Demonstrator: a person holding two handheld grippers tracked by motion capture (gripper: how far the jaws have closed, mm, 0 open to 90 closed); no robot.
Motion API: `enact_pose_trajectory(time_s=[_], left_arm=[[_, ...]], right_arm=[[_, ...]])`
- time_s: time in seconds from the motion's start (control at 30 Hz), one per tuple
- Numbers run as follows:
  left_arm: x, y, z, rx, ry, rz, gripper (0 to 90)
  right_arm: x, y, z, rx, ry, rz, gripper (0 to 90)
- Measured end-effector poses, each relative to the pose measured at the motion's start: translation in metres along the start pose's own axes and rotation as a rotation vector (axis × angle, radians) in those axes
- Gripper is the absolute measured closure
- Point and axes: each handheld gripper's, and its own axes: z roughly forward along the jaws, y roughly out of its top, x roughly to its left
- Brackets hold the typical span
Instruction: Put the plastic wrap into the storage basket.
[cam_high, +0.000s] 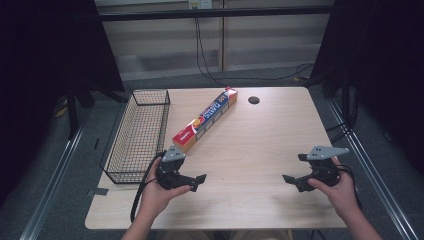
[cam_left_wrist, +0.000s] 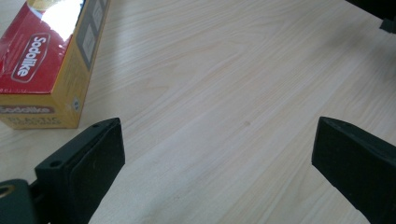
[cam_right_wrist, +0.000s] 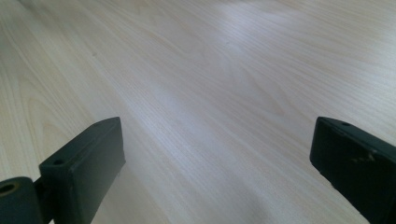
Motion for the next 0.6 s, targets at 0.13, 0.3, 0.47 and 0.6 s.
enact_pose_trajectory(time_s=[0.13, 0.3, 0.47, 0.6], left_arm=[[-0.003, 0.007, -0.001, 0.009, -0.009, 0.01, 3.1], [-0.005, 0.013, -0.003, 0.002, -0.012, 0.006, 3.3], [-0.007, 0.023, 0.001, 0.02, -0.024, 0.017, 3.3], [-0.007, 0.036, 0.009, 0.038, -0.023, 0.03, 3.3]], right_arm=[[-0.001, 0.0, -0.001, -0.004, -0.001, -0.004, 3.0], [0.0, 0.002, -0.002, -0.013, -0.003, -0.003, 3.2], [0.0, 0.002, 0.001, -0.008, -0.006, -0.005, 3.2], [0.0, 0.002, 0.001, 0.002, 0.002, -0.016, 3.4]])
